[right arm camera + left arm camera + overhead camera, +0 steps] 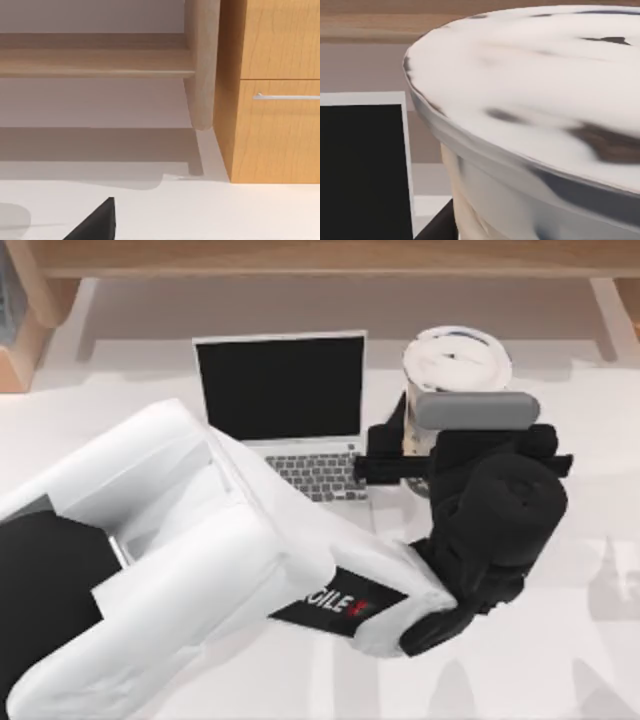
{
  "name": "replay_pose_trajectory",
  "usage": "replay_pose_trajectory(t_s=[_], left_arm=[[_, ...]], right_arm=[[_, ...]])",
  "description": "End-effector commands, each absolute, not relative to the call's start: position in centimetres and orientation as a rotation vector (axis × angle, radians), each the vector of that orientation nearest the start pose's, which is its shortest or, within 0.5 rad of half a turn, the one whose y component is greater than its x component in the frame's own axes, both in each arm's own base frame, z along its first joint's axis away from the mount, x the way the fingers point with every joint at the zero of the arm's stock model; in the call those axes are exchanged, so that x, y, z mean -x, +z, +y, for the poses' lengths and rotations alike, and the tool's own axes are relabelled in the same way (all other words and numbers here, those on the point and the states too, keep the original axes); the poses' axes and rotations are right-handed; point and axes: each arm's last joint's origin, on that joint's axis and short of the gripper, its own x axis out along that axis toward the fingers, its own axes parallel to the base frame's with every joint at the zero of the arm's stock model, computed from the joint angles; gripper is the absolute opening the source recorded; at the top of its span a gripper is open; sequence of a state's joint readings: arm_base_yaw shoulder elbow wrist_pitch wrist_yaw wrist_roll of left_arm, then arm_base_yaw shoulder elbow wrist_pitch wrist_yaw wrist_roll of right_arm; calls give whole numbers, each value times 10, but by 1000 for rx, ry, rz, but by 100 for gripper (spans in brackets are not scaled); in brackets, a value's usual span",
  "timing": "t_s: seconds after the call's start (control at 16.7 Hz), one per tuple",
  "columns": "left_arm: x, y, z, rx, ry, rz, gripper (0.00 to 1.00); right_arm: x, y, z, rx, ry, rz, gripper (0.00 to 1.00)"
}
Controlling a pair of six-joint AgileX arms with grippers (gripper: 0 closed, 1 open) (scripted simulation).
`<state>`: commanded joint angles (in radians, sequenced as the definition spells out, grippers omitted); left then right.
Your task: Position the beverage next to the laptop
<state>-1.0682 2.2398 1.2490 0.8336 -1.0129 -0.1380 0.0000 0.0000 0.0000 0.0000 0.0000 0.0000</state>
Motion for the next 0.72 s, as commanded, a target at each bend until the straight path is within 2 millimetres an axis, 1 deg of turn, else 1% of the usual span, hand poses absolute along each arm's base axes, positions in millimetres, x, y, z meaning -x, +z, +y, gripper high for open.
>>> replay_pose_trajectory(t_s=[0.18, 0.72], left_arm=[[-248, 121, -384, 7, -20, 91, 0], [-249, 125, -392, 61, -1, 55, 0]], right_arm=[[-106, 160, -1, 0, 0, 0, 100], [-106, 160, -1, 0, 0, 0, 100]])
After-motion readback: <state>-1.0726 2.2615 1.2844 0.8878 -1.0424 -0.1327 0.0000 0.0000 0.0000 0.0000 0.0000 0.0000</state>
